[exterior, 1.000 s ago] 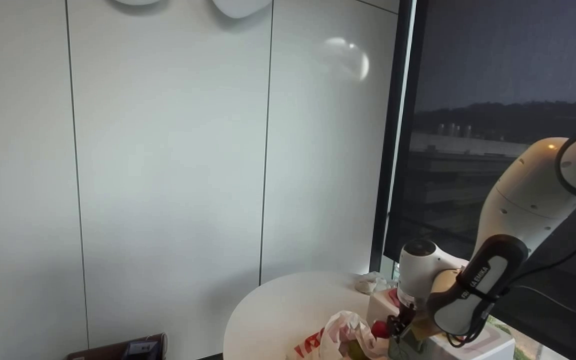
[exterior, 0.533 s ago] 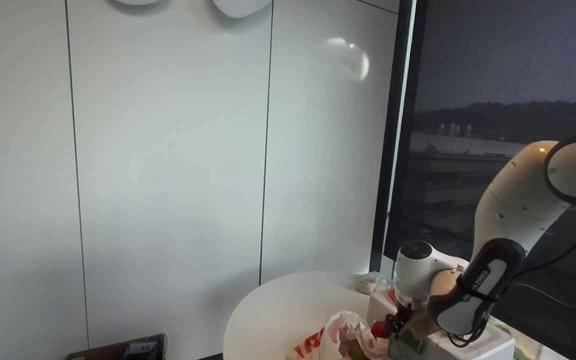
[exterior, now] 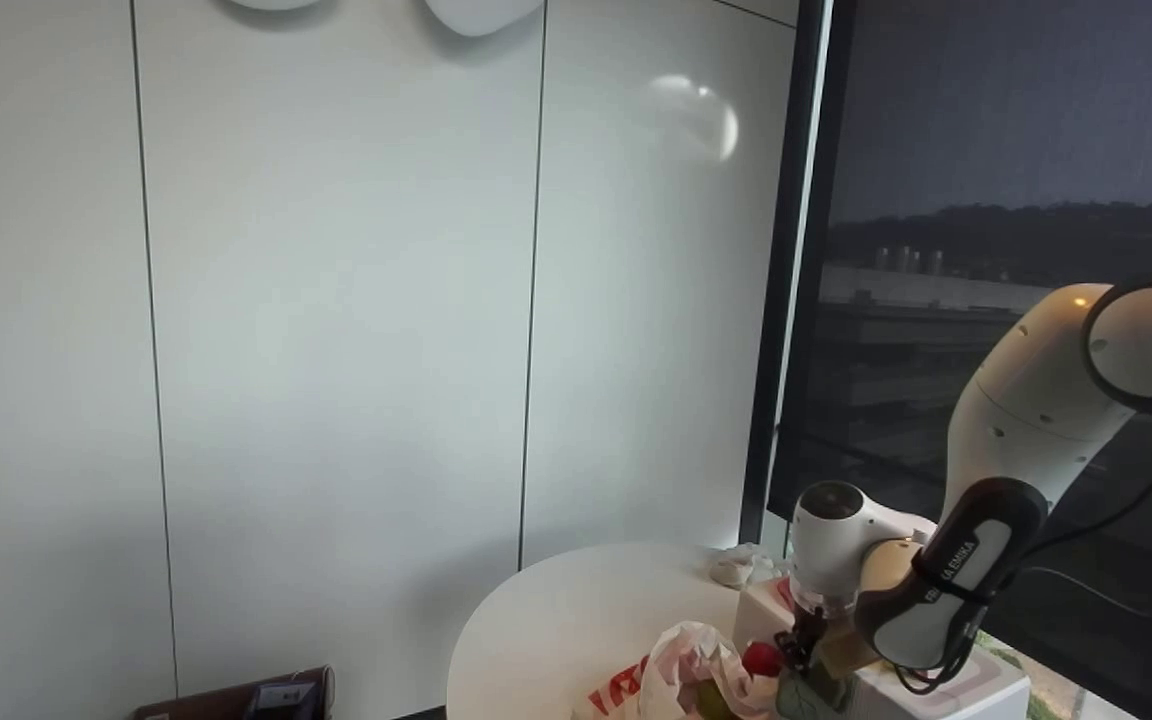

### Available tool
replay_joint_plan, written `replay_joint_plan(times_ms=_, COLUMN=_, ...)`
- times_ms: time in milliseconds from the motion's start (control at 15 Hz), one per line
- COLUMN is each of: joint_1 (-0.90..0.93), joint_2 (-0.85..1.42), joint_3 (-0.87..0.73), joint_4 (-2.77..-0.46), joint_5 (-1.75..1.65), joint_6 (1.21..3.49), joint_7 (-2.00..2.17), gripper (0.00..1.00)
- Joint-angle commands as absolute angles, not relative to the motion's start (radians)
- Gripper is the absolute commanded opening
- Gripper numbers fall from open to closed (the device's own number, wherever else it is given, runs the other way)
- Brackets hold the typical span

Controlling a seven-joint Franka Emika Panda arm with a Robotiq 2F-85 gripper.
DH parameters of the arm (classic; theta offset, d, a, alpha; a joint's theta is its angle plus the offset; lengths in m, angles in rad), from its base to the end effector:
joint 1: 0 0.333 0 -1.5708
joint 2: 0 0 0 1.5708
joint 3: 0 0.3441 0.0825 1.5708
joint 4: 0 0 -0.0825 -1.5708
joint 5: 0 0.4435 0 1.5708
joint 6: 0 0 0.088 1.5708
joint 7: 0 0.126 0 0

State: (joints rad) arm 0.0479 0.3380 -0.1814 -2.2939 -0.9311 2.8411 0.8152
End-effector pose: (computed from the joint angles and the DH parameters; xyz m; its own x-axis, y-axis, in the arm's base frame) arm 0.5760 -0.0434 0.1702 0.9547 -0.0086 0.2974 -0.1056 -0.9444 0.3114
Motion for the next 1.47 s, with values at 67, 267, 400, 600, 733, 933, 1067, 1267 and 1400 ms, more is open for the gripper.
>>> replay_joint_plan(times_ms=67, joint_1=0.064, joint_2=0.319, joint_3=-0.199, joint_4=-2.302, joint_5=-0.966, joint_6=2.839, joint_7=0.856, gripper=0.10)
replay_joint_plan(times_ms=267, joint_1=0.061, joint_2=0.321, joint_3=-0.200, joint_4=-2.304, joint_5=-0.961, joint_6=2.826, joint_7=0.852, gripper=0.03)
replay_joint_plan(times_ms=400, joint_1=0.061, joint_2=0.330, joint_3=-0.203, joint_4=-2.303, joint_5=-0.961, joint_6=2.818, joint_7=0.848, gripper=0.02)
replay_joint_plan(times_ms=600, joint_1=0.058, joint_2=0.329, joint_3=-0.200, joint_4=-2.310, joint_5=-0.942, joint_6=2.807, joint_7=0.849, gripper=0.02)
replay_joint_plan(times_ms=733, joint_1=0.036, joint_2=0.315, joint_3=-0.170, joint_4=-2.330, joint_5=-0.876, joint_6=2.800, joint_7=0.803, gripper=0.02)
replay_joint_plan(times_ms=933, joint_1=-0.046, joint_2=0.277, joint_3=-0.061, joint_4=-2.371, joint_5=-0.621, joint_6=2.795, joint_7=0.638, gripper=0.02)
replay_joint_plan(times_ms=1067, joint_1=-0.022, joint_2=0.246, joint_3=-0.067, joint_4=-2.374, joint_5=-0.477, joint_6=2.792, joint_7=0.549, gripper=0.02)
replay_joint_plan(times_ms=1267, joint_1=0.036, joint_2=0.186, joint_3=-0.124, joint_4=-2.362, joint_5=-0.431, joint_6=2.789, joint_7=0.506, gripper=0.02)
replay_joint_plan(times_ms=1400, joint_1=0.061, joint_2=0.134, joint_3=-0.155, joint_4=-2.360, joint_5=-0.469, joint_6=2.787, joint_7=0.517, gripper=0.02)
